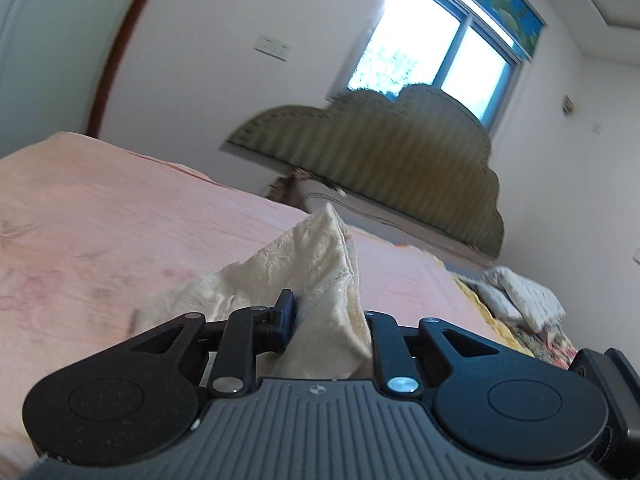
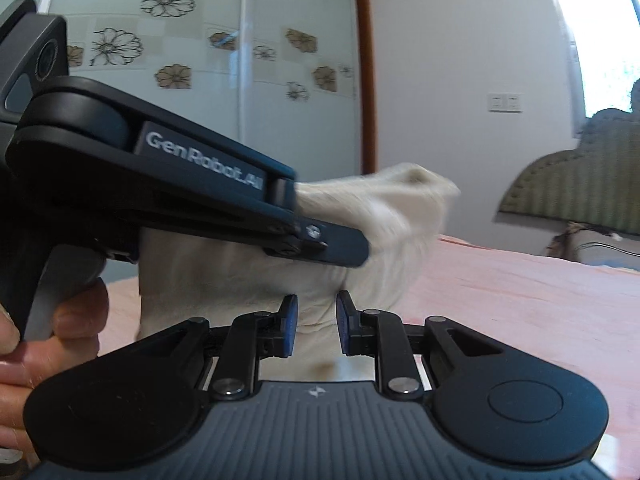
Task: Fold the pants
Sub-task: 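Lift the held edge and fold it over the pants, then open both tools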
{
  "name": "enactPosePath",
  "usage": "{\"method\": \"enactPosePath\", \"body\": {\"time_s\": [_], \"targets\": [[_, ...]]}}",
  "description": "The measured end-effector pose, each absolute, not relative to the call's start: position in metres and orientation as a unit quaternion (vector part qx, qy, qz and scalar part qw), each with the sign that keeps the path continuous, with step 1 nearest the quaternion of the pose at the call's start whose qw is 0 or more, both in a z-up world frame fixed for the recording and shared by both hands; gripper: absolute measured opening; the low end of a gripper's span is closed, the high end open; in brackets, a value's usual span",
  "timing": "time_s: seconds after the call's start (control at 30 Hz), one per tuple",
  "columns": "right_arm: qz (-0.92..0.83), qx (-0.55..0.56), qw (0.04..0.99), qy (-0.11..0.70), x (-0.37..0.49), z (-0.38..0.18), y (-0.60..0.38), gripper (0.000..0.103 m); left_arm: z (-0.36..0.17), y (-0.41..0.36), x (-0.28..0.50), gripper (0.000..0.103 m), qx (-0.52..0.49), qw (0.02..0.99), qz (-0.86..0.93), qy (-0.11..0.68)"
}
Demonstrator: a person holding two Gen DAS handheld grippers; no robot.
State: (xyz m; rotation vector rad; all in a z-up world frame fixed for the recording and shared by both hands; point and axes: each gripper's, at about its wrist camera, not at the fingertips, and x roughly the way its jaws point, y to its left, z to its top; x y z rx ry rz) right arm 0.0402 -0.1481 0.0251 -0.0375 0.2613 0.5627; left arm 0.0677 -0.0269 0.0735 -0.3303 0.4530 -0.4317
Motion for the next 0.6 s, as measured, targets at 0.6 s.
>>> {"method": "enactPosePath", "body": {"time_s": [0.6], "targets": [[0.190, 0.065, 0.959, 0.201, 0.012, -0.020, -0.285, 0.021, -0.003, -0.170, 0.073, 0.024, -0.075, 0.915, -0.282, 0.278]]}}
